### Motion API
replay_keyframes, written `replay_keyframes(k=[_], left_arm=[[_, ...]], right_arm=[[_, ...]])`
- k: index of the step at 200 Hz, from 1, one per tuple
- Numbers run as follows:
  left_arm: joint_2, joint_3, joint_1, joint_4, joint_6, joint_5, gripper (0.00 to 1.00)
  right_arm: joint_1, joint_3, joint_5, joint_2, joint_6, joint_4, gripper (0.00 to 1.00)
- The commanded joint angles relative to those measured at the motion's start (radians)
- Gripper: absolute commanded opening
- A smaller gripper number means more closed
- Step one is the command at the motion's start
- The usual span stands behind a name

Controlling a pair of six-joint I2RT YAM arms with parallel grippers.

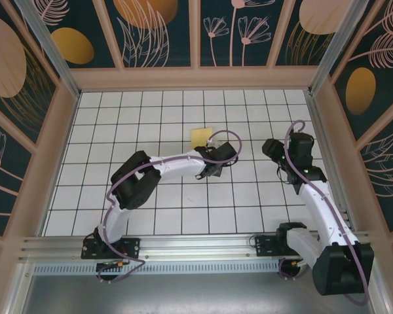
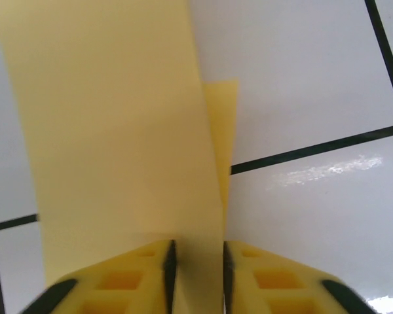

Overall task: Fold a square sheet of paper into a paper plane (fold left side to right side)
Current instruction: Turn over the paper at the center of the table, then move the paper to the center of the table.

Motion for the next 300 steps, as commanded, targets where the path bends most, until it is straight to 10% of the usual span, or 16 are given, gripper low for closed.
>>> replay_keyframes(k=[1, 116, 197, 300], left_arm=[[0.01, 0.03, -0.006, 0.004, 0.017, 0.026, 0.4], [-0.342, -0.106, 0.117, 0.28, 0.097, 0.23, 0.98], [-0.652, -0.544, 0.353, 0.585, 0.054, 0.475, 0.99], [-0.347, -0.507, 0.457, 0.729, 0.022, 0.698, 0.91]], right_arm=[[-0.01, -0.012, -0.023, 0.004, -0.002, 0.032, 0.59], [-0.007, 0.033, -0.145, 0.078, -0.033, 0.02, 0.7], [0.153, 0.05, -0.287, 0.242, 0.014, 0.151, 0.72], [0.251, 0.222, -0.415, 0.752, 0.108, 0.549, 0.66]])
